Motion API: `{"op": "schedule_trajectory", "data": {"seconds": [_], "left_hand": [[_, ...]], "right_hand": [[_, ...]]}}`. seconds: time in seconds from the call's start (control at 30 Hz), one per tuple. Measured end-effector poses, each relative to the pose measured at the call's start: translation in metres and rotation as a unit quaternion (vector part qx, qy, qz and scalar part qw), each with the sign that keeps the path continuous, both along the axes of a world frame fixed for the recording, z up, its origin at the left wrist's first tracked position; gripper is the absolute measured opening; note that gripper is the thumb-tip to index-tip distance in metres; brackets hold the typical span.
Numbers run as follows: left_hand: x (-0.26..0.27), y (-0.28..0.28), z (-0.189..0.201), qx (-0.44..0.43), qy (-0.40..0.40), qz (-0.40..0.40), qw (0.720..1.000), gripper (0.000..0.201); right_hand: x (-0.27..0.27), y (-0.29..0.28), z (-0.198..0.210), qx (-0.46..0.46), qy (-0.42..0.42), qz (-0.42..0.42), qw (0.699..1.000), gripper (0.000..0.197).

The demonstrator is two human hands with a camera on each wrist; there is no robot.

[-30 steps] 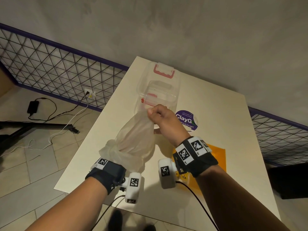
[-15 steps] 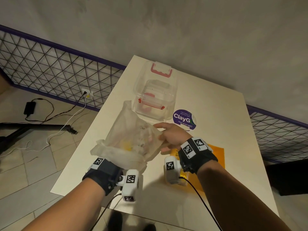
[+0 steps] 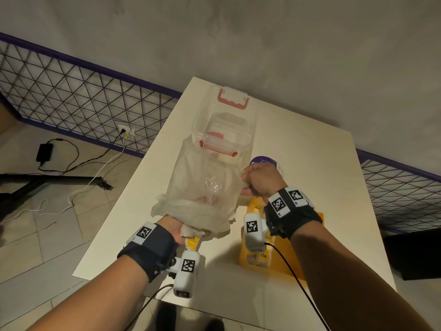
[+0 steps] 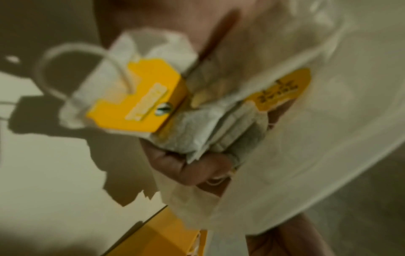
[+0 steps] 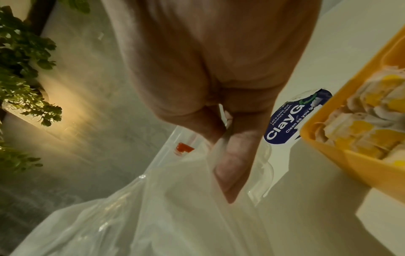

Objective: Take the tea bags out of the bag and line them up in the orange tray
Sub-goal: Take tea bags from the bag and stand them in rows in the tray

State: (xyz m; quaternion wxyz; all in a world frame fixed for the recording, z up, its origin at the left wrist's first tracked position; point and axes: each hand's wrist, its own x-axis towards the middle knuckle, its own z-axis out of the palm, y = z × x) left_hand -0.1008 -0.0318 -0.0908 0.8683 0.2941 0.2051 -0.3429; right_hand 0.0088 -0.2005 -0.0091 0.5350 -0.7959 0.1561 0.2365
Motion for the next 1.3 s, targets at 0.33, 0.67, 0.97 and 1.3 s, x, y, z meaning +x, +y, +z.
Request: {"op": "schedule_trajectory", "data": {"seconds": [0.33, 0.67, 0.97, 1.3], "left_hand": [[-0.009, 0.009, -0.010, -0.097, 0.053, -0.058, 0.992, 0.031], [-0.035, 0.018, -0.034, -0.056, 0.048, -0.048, 0.996, 0.030], [-0.059, 0.003, -0.010, -0.057, -0.012, -0.095, 0.994, 0.022], [-0.044, -0.035, 0.024, -0.061, -0.037, -0.082, 0.994, 0.019]], "right_hand": [[0.007, -0.007, 0.003, 0.031, -0.119, -0.020, 0.992, 0.009], [-0.002, -0.002, -0.009, 0.105, -0.089, 0.021, 0.990, 0.024], [-0.003, -0.001, -0.039, -0.044, 0.022, 0.072, 0.996, 0.010], [-0.009, -0.031, -0.026, -0.193, -0.101, 0.113, 0.969, 0.032]]}}
